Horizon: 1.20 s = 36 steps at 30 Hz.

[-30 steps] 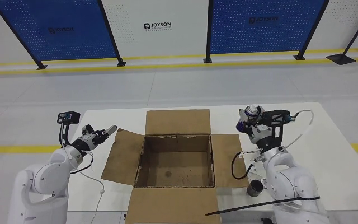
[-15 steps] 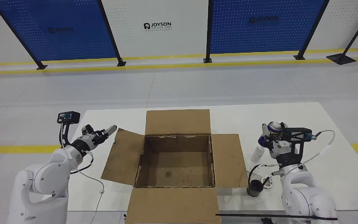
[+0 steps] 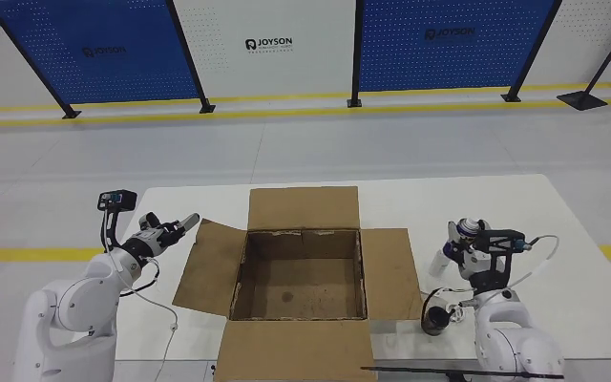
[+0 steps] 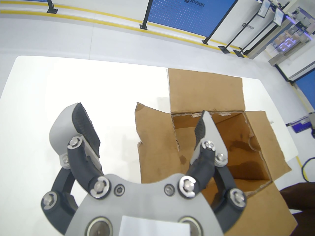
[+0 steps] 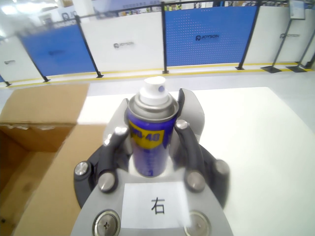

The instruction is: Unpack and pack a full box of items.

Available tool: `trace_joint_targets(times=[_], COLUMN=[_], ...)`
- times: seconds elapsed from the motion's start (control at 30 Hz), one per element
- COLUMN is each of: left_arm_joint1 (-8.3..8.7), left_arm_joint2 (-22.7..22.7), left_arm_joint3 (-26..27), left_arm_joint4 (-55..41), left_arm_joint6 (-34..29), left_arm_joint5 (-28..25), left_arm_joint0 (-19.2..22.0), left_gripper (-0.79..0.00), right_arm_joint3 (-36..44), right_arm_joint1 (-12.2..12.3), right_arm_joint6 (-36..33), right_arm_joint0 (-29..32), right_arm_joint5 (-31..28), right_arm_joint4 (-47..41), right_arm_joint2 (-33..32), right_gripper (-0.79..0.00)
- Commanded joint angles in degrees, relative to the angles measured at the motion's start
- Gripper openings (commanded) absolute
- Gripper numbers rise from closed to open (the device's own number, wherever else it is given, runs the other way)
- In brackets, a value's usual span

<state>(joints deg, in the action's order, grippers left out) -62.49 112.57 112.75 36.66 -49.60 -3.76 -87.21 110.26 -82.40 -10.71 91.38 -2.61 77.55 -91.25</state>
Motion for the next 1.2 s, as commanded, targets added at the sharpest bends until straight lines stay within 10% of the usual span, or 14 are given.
trace_joint_targets(times=[0.0, 0.37, 1.17], left_arm_joint1=[0.00, 0.00, 0.00], left_arm_joint2=[0.00, 0.00, 0.00], left_arm_joint3=[0.00, 0.00, 0.00], left_arm_joint4=[0.00, 0.00, 0.00], left_arm_joint6=[0.00, 0.00, 0.00], left_arm_joint5=[0.00, 0.00, 0.00], left_arm_joint0=[0.00, 0.00, 0.00], left_gripper=[0.000, 0.000, 0.000], right_arm_joint3=[-0.40, -6.53, -19.21], right_arm_joint1=[0.24, 1.35, 1.85], right_arm_joint6=[0.39, 2.14, 4.19], right_arm_joint0=[0.86, 4.21, 2.80], right_arm_joint5=[0.68, 2.19, 0.06], right_arm_joint4=[0.32, 1.99, 3.61], right_arm_joint2=[-2.43, -12.12, -7.68], right_gripper=[-0.785, -0.785, -0.785])
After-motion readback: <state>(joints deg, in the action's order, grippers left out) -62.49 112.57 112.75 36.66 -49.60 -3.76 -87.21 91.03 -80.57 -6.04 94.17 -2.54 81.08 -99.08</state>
